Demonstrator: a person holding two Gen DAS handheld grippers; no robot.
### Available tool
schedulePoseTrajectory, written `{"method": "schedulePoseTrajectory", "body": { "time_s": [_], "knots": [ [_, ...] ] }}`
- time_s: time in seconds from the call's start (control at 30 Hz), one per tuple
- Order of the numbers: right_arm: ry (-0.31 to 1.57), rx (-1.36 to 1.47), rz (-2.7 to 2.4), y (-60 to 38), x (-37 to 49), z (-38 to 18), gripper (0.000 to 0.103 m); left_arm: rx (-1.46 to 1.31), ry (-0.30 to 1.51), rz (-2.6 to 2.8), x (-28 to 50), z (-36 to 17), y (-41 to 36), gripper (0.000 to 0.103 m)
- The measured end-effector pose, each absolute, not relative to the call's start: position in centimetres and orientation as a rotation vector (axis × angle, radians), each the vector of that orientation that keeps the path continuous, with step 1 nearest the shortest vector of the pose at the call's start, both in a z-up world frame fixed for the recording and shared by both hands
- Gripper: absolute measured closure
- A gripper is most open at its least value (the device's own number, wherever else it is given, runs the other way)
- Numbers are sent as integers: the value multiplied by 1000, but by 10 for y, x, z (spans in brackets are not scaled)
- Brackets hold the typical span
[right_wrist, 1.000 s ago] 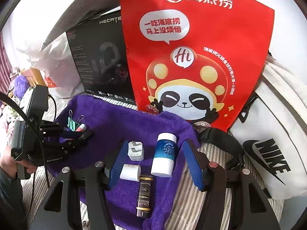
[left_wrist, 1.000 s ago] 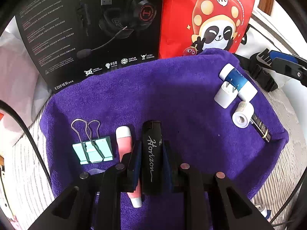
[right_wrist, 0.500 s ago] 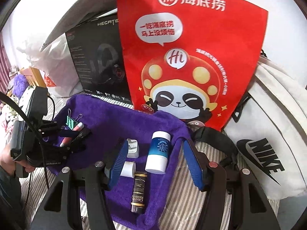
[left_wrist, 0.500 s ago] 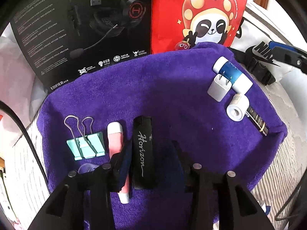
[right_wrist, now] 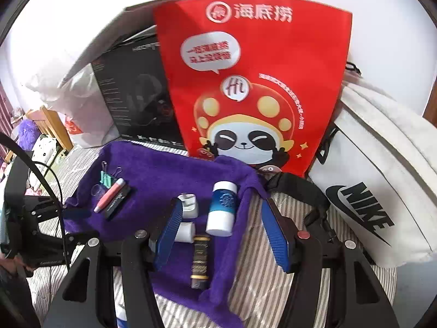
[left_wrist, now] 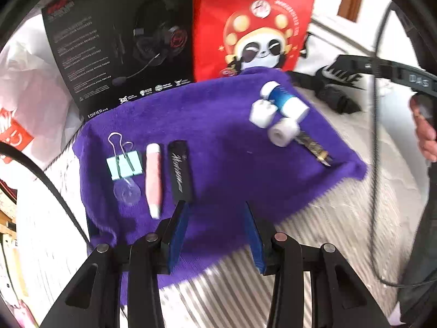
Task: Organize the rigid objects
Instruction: 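Open the left tool and withdraw both tools from the towel, then grasp the small grey-white cap on the bedspread with the left tool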
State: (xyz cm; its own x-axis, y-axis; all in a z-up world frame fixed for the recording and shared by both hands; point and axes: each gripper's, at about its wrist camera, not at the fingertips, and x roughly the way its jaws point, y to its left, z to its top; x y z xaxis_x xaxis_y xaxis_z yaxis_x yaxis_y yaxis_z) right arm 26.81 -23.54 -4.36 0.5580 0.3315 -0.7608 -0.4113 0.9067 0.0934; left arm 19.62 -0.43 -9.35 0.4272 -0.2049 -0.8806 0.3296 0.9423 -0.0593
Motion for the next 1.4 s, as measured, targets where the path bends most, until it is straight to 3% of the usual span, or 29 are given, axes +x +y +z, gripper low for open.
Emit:
{"method": "schedulePoseTrajectory", "body": {
  "time_s": [0.3, 0.73, 0.97, 1.4],
  "knots": [
    [868, -81, 442, -244, 205, -38, 43, 78, 1090, -411, 146, -103, -18, 64],
    [910, 19, 272, -324, 112, -77, 43, 63, 1149, -520, 134, -129, -77, 63],
    [913, 99, 297, -329, 93, -89, 43, 135, 1165, -453, 136, -137, -78, 58],
    [936, 71, 329, -311, 90, -106, 43, 314, 1105, -462, 133, -140, -81, 58]
  ]
}}
